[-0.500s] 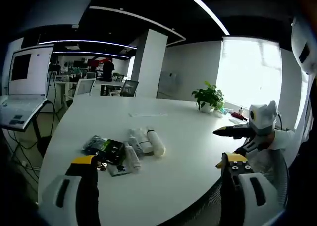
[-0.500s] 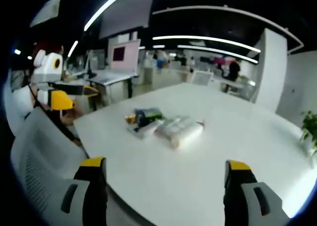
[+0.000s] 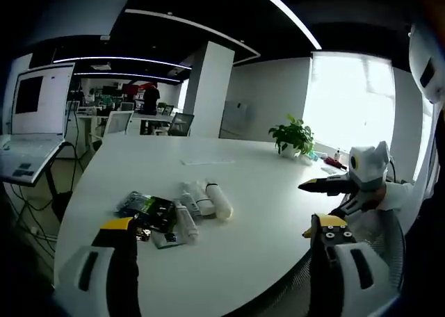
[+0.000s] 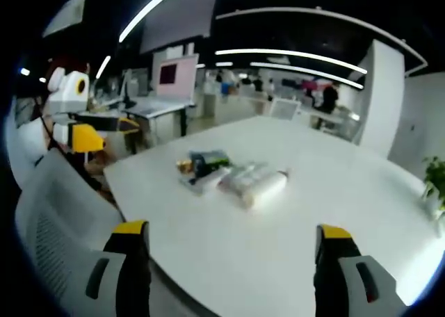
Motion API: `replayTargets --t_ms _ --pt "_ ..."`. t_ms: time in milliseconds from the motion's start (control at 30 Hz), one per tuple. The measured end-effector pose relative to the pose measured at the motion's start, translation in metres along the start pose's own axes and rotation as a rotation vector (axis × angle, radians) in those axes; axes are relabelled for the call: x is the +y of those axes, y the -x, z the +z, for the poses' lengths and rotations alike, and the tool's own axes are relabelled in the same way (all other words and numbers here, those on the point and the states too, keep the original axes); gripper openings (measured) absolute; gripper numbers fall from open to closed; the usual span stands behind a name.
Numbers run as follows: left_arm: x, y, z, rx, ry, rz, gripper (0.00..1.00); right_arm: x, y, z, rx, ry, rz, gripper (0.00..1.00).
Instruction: Arrange the skincare products in the storage area until every visible bottle or jar stands upright without overlapping.
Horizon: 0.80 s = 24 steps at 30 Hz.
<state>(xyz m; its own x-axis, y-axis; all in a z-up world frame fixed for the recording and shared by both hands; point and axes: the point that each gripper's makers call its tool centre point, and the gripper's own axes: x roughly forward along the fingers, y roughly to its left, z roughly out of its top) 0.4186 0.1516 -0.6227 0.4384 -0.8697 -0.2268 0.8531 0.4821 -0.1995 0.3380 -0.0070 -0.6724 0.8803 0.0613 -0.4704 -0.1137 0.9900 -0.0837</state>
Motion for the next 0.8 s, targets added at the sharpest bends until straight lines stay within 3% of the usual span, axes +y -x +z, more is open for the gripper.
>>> replayTargets --t_ms 800 --pt "-0.0020 -0.0009 -0.0019 0.012 -0.001 -0.010 0.99 0.0040 -0.0010 -0.0021 0.011 0.008 0.019 1.00"
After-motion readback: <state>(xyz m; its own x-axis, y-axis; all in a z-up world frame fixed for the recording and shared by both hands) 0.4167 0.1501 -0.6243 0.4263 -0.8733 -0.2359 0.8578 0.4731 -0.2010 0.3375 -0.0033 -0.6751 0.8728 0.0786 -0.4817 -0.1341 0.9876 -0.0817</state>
